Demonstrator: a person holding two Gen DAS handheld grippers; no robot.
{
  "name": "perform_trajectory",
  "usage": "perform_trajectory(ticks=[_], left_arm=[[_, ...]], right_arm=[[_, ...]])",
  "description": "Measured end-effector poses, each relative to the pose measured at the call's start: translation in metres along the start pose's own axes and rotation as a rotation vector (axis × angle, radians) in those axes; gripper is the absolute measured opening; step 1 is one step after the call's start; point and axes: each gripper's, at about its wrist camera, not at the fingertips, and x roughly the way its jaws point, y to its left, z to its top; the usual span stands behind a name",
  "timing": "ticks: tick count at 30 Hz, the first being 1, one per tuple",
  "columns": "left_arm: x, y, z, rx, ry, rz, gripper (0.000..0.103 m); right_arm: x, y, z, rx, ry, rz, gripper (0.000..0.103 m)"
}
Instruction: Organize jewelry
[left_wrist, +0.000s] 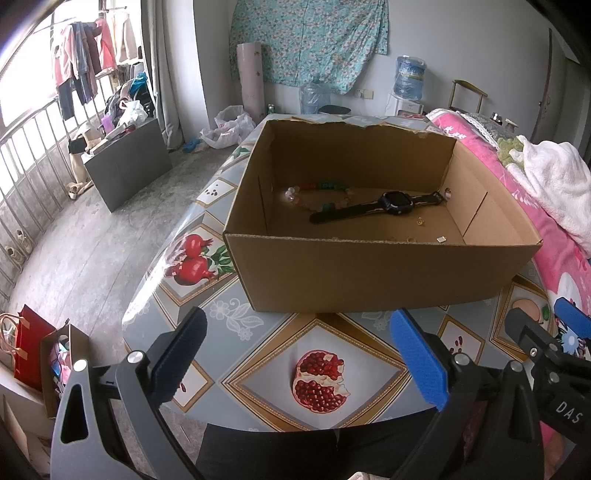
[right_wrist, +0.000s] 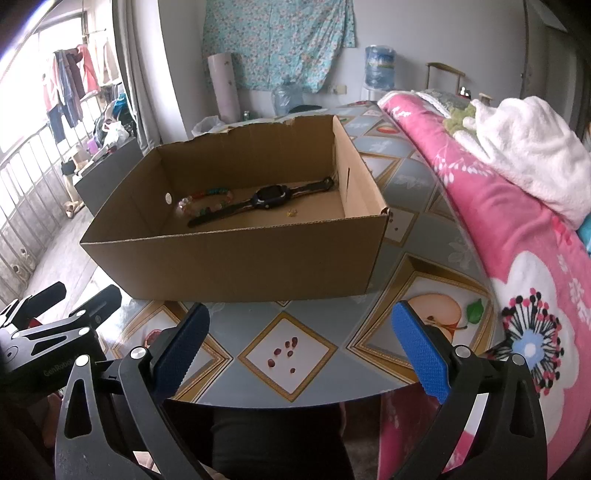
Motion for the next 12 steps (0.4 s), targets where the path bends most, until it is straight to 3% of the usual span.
perform_trajectory(ticks=[12], left_arm=[[-0.0007,-0.0006,-0.0008,-0.003,0.003,0.0,0.098]], right_arm=[[-0.0001,0.0,0.0001,0.001,0.0,0.0,0.095]])
